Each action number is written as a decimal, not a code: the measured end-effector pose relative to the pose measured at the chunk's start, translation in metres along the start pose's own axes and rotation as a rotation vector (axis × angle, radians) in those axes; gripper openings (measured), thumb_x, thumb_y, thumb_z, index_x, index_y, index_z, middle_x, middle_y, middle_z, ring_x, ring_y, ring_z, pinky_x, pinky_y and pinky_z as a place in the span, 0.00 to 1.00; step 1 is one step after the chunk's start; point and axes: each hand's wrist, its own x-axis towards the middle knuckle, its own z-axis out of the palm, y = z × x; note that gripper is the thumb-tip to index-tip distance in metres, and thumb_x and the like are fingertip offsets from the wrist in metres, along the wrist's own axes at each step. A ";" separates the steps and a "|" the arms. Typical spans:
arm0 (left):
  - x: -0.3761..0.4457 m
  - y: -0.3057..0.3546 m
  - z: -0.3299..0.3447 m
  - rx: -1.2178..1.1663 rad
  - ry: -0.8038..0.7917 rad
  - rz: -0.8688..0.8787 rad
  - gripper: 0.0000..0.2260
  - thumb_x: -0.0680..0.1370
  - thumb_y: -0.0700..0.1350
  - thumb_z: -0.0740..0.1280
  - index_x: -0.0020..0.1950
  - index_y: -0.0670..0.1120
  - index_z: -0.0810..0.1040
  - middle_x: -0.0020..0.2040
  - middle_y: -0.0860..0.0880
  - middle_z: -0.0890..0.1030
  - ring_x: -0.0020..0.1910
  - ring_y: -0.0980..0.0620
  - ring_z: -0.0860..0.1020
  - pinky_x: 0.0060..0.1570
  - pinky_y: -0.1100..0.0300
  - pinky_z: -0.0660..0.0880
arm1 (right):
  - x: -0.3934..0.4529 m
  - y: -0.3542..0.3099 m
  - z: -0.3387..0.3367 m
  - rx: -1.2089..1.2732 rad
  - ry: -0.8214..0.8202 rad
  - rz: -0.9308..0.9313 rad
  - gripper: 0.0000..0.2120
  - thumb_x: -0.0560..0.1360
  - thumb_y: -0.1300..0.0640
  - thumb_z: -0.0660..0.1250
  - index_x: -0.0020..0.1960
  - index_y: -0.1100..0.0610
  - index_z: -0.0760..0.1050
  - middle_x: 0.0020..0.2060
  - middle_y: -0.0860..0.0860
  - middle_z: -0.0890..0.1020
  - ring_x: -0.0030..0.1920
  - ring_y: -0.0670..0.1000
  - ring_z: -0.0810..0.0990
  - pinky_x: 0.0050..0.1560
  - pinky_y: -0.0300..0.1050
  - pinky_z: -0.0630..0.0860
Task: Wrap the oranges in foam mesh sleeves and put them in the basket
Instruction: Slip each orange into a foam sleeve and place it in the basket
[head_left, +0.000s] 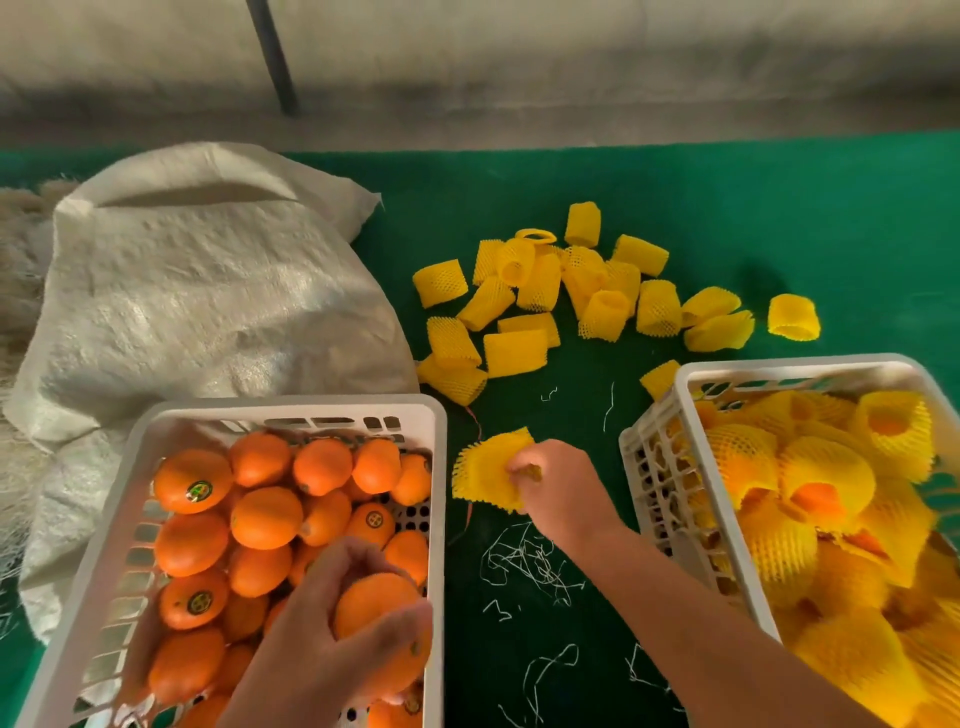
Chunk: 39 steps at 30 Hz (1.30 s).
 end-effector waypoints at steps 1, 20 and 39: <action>-0.001 0.006 0.005 0.025 -0.021 0.059 0.32 0.54 0.76 0.74 0.54 0.66 0.75 0.54 0.63 0.81 0.48 0.60 0.82 0.37 0.63 0.80 | -0.015 0.002 -0.005 -0.033 -0.007 -0.029 0.09 0.82 0.59 0.68 0.58 0.53 0.85 0.57 0.48 0.81 0.49 0.44 0.82 0.54 0.39 0.81; -0.052 0.049 0.147 0.948 -0.290 0.176 0.31 0.72 0.66 0.68 0.72 0.64 0.61 0.63 0.53 0.70 0.52 0.54 0.72 0.47 0.59 0.71 | -0.176 0.033 -0.062 -0.181 -0.025 -0.341 0.24 0.80 0.58 0.71 0.63 0.34 0.65 0.56 0.36 0.76 0.49 0.39 0.80 0.46 0.30 0.75; -0.042 0.021 0.151 -0.264 -0.165 -0.636 0.25 0.65 0.49 0.84 0.51 0.55 0.72 0.56 0.41 0.70 0.51 0.35 0.78 0.29 0.48 0.82 | -0.198 0.019 -0.060 -0.515 -0.297 -0.407 0.10 0.78 0.62 0.72 0.58 0.53 0.79 0.81 0.52 0.62 0.75 0.51 0.71 0.77 0.54 0.65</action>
